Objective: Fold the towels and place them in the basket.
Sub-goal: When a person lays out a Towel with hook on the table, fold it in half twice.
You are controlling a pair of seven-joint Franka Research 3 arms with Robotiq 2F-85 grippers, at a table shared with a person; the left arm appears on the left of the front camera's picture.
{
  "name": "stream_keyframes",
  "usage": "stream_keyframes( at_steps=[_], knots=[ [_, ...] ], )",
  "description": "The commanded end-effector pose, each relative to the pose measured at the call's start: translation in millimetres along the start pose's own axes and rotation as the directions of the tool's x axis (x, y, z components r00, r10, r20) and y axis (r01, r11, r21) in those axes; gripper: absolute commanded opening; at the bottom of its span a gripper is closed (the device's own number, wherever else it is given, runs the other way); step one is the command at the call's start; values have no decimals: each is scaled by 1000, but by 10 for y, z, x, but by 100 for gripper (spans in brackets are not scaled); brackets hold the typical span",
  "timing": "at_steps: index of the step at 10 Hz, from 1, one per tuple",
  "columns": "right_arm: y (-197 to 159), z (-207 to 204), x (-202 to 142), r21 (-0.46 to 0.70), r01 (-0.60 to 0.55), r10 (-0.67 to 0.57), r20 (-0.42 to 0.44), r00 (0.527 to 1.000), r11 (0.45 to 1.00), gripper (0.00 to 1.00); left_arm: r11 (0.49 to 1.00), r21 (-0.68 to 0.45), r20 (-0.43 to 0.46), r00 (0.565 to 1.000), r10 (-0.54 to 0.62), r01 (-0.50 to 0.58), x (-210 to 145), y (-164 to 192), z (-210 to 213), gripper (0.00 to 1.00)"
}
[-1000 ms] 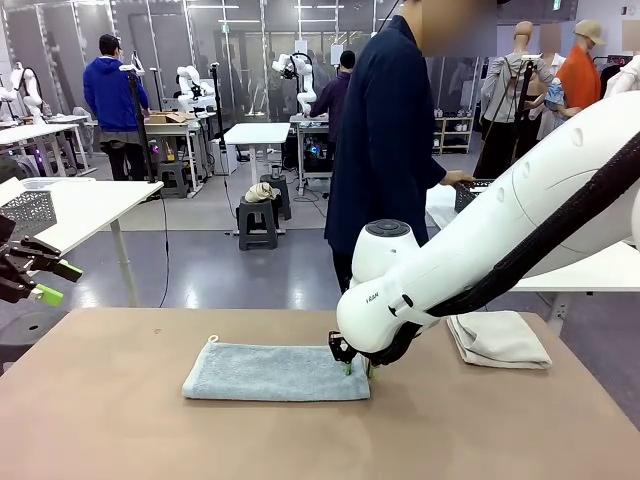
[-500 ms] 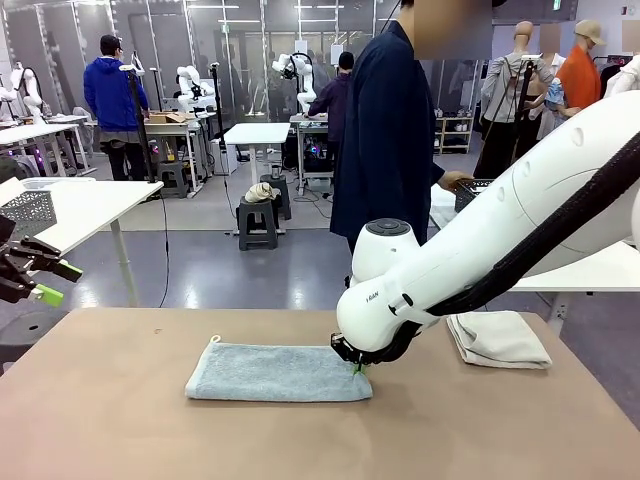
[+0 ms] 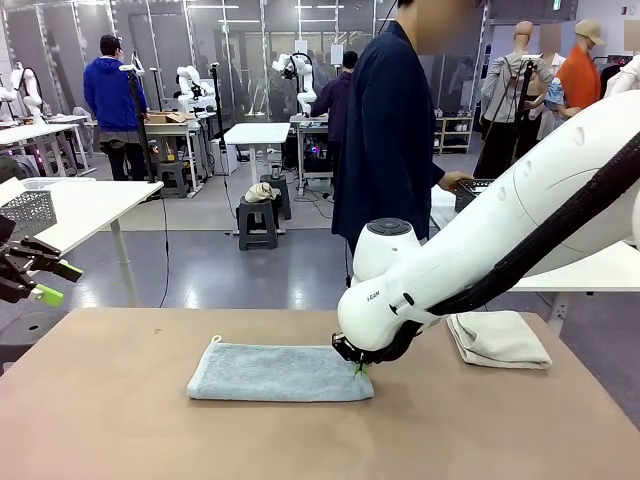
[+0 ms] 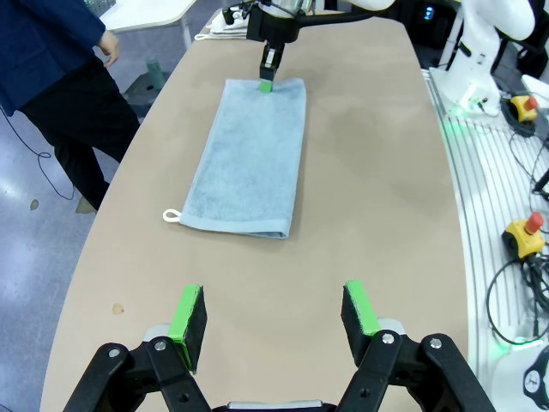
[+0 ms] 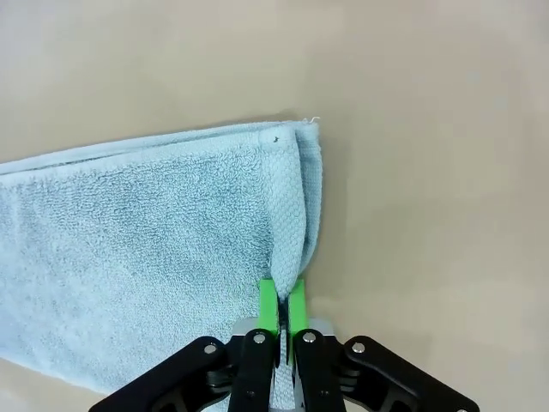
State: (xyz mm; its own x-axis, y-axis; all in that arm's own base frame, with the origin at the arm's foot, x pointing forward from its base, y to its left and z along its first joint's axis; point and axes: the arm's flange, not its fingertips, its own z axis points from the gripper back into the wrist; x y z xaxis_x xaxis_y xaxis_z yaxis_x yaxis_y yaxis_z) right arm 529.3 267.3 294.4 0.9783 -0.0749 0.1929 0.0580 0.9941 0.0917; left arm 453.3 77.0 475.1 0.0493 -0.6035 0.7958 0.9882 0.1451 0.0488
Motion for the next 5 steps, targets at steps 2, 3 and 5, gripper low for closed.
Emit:
stream_keyframes(
  at_steps=[2,3,5],
  knots=[
    [-307,278,46,-7,-64,64,-25,998,998,0,1000,-3,10,1000,-8,8,3,-23,6,81],
    [-377,343,55,-15,-66,65,-10,998,998,0,1000,-3,10,1000,-8,8,3,-23,6,81],
    [-481,394,61,-27,-61,61,-6,998,998,0,1000,-3,10,1000,-8,8,3,-23,6,81]
  ],
)
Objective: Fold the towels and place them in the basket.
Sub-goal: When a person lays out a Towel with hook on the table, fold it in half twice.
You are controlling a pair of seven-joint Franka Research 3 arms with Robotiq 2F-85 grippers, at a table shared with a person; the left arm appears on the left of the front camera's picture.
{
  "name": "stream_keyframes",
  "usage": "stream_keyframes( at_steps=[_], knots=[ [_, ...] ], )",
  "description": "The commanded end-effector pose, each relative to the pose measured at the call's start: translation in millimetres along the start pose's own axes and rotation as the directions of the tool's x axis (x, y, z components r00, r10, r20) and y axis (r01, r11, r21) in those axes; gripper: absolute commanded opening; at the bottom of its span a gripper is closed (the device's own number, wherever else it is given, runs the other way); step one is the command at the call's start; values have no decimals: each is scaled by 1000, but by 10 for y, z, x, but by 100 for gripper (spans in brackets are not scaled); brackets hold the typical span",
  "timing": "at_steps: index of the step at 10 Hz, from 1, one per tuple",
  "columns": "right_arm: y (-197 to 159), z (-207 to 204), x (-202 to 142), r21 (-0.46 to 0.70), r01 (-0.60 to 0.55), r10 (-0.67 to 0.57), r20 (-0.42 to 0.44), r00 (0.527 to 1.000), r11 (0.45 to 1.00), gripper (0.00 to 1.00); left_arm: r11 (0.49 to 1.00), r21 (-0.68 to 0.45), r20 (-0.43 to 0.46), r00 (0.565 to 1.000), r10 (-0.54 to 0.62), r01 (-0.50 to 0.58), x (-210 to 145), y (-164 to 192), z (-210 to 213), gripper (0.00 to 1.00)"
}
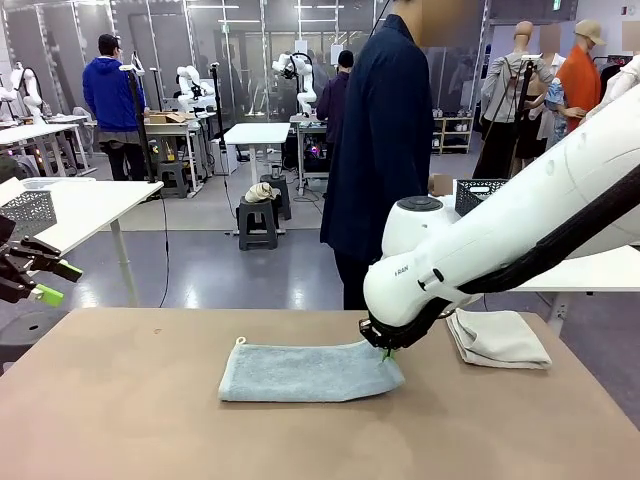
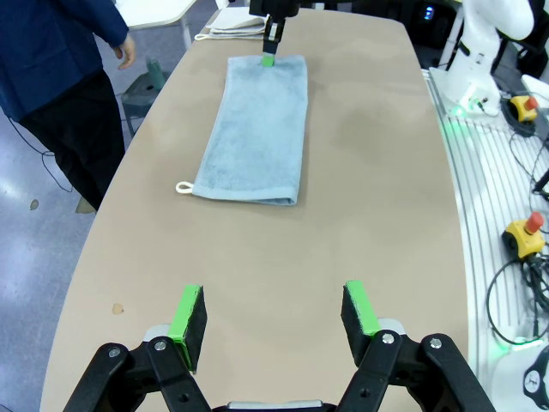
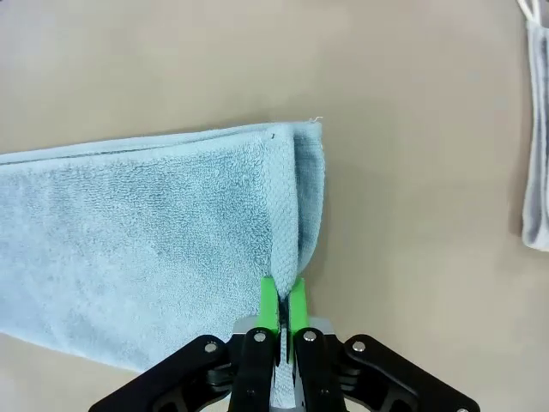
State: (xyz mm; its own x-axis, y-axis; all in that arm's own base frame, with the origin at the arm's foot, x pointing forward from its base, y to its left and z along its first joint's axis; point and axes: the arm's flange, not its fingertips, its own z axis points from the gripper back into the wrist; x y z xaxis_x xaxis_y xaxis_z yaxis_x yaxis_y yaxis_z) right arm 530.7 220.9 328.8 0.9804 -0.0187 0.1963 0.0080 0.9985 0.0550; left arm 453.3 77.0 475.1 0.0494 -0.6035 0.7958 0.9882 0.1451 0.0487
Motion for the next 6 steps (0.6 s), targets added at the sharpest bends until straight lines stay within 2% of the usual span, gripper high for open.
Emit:
stream_keyframes(
  at_steps=[1,6],
  knots=[
    [-120,40,-64,-7,-3,3,0,1000,1000,0,1000,-3,10,1000,-8,8,3,-23,6,81],
    [-396,203,-64,-12,21,-20,45,999,1000,0,1000,-3,10,1000,-8,8,3,-23,6,81]
  ],
)
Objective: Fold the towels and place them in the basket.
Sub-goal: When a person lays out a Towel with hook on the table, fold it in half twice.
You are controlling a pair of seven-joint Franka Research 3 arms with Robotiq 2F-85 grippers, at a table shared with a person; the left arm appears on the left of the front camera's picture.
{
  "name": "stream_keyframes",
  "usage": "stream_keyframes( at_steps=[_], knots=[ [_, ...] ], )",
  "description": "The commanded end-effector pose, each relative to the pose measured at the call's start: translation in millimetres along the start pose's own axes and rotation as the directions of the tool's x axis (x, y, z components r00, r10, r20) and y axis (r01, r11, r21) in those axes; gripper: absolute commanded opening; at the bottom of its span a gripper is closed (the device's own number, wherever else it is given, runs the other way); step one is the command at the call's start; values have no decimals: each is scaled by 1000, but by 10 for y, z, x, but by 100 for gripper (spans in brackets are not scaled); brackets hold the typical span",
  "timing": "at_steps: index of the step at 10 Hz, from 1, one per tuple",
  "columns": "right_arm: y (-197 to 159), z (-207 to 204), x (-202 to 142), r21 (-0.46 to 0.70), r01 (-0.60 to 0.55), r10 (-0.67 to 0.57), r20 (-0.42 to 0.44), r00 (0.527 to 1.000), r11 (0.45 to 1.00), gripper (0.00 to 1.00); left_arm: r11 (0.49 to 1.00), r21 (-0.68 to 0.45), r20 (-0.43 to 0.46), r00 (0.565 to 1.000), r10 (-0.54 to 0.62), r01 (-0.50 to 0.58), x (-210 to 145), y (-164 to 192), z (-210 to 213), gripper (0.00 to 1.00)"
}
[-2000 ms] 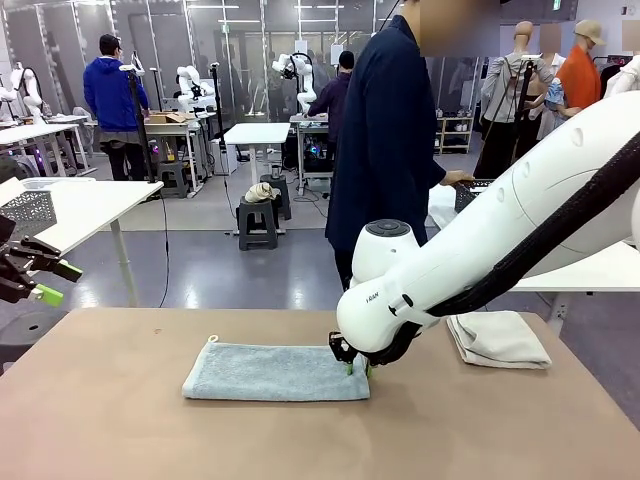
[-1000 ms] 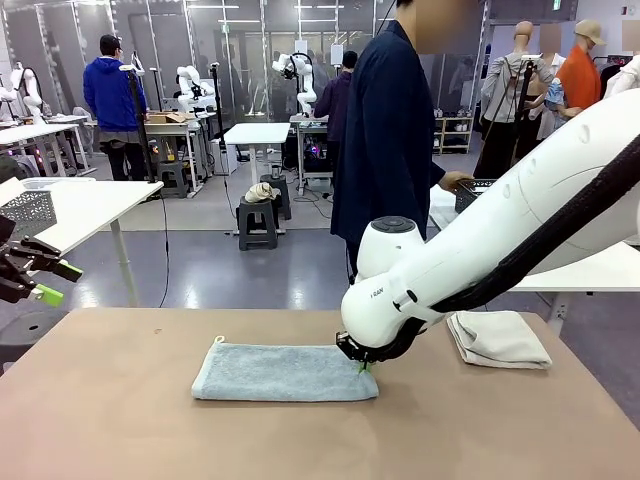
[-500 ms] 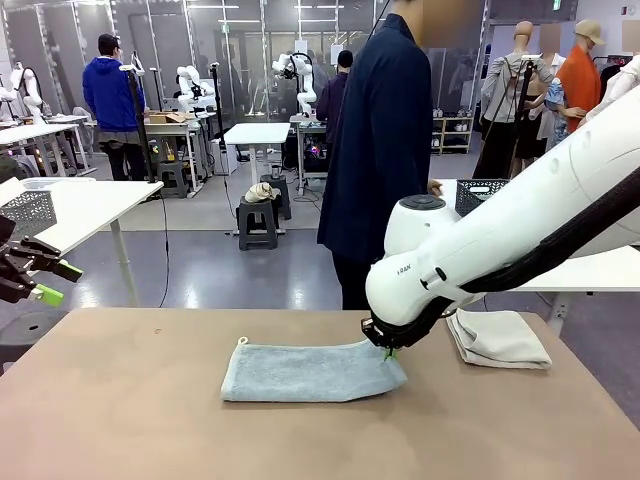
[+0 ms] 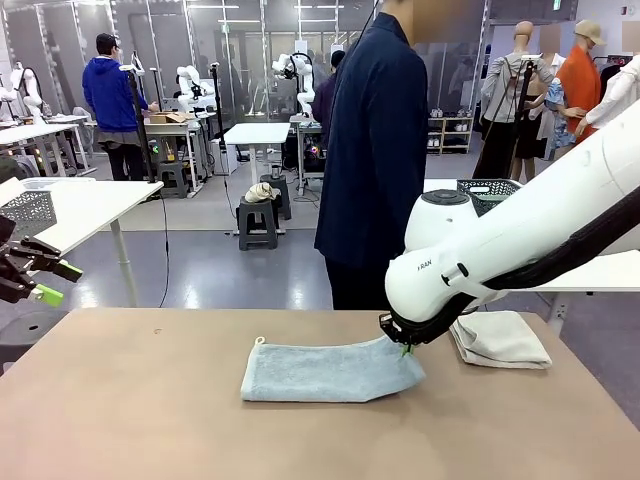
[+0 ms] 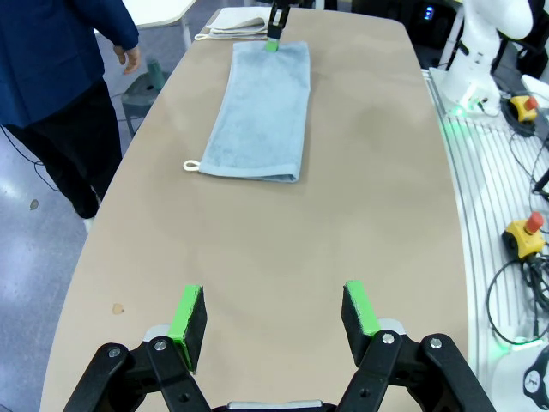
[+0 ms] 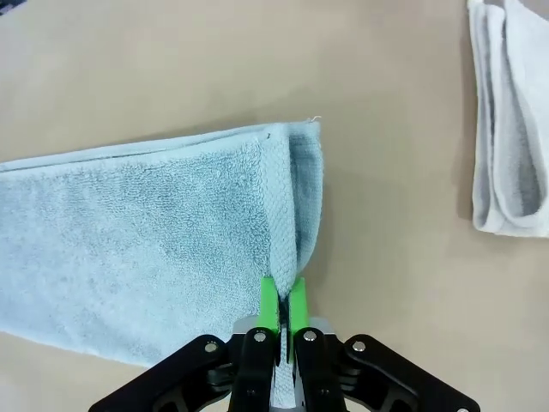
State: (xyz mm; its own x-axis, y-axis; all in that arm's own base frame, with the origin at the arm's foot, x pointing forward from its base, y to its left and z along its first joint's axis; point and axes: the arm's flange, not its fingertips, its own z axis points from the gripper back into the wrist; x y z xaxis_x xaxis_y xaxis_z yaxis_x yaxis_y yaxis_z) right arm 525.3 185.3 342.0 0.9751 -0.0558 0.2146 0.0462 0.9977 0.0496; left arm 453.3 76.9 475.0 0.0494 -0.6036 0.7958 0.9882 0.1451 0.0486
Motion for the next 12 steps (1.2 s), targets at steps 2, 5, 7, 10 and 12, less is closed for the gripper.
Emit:
stream_keyframes(
  at_steps=[2,5,7,10,12],
  knots=[
    [8,205,-4,-1,-29,29,42,999,1000,0,1000,-3,10,1000,-8,8,3,-23,6,81],
    [451,594,78,-41,-45,47,56,997,998,0,1000,-3,10,1000,-8,8,3,-23,6,81],
    [912,686,85,-105,-41,46,46,998,994,0,1000,-3,10,1000,-8,8,3,-23,6,81],
    [1680,702,50,-151,-52,57,30,998,987,0,1000,-3,10,1000,-8,8,3,-23,6,81],
    [2109,496,75,-188,-13,18,26,1000,982,0,1000,-3,10,1000,-8,8,3,-23,6,81]
  ],
)
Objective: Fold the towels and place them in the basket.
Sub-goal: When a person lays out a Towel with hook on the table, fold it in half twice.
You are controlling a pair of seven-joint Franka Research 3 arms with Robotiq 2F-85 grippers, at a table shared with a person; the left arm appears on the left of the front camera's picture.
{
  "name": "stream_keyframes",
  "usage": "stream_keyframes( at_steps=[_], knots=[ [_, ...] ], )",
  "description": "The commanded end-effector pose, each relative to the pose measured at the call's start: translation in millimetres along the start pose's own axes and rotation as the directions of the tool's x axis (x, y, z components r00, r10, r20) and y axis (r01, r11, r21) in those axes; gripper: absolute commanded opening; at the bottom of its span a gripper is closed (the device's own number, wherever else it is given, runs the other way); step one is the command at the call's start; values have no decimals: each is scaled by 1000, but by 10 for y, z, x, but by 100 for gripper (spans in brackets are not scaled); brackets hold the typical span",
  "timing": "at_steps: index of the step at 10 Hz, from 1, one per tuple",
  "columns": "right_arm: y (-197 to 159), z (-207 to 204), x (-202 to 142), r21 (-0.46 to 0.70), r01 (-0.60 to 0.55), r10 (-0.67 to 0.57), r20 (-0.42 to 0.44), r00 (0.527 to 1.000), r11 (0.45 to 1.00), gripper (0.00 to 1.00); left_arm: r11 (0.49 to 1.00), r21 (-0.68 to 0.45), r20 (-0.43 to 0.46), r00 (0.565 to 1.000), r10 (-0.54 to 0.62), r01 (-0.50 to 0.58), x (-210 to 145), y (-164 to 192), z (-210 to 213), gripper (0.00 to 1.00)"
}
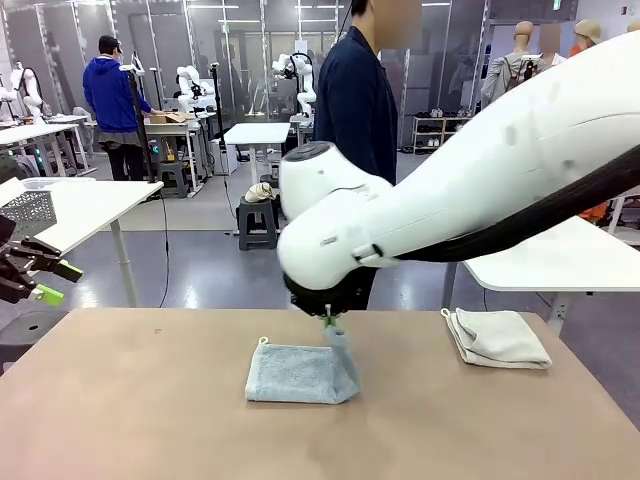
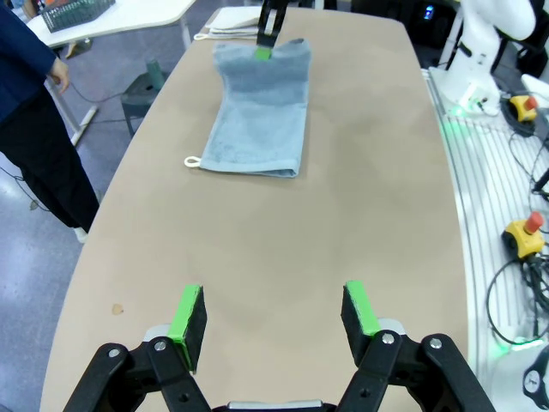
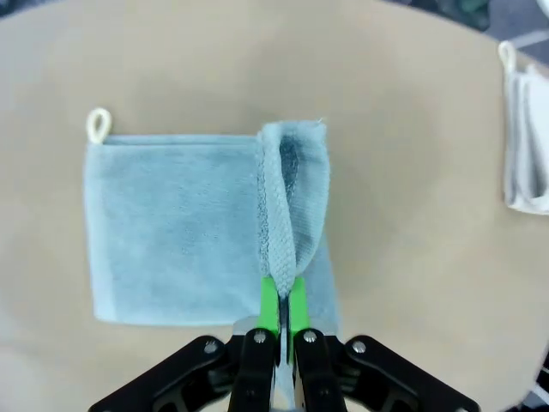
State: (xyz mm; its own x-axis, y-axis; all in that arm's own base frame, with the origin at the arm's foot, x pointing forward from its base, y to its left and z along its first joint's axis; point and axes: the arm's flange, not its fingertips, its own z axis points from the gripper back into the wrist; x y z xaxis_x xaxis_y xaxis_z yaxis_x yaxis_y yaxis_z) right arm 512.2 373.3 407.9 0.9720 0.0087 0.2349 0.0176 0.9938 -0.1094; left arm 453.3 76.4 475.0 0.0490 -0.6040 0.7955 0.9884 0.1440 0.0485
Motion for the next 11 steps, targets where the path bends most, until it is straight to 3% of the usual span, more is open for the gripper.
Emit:
stream_keyframes(
  at_steps=[1,2,5,10,11],
  knots=[
    [442,-168,176,-53,59,-58,7,998,997,0,1000,-2,10,1000,-7,7,0,-22,11,81],
    [647,-199,135,-43,107,-107,4,994,993,0,1000,-2,10,1000,-7,7,0,-22,11,81],
    [1059,-250,93,-27,100,-99,37,994,995,0,1000,-2,10,1000,-7,7,0,-22,11,81],
    [1183,-392,51,26,96,-95,-25,995,995,0,1000,-2,10,1000,-7,7,0,-22,11,81],
    [1181,-415,40,34,116,-115,-43,992,993,15,1000,-2,10,1000,-7,7,0,-22,11,81]
  ],
)
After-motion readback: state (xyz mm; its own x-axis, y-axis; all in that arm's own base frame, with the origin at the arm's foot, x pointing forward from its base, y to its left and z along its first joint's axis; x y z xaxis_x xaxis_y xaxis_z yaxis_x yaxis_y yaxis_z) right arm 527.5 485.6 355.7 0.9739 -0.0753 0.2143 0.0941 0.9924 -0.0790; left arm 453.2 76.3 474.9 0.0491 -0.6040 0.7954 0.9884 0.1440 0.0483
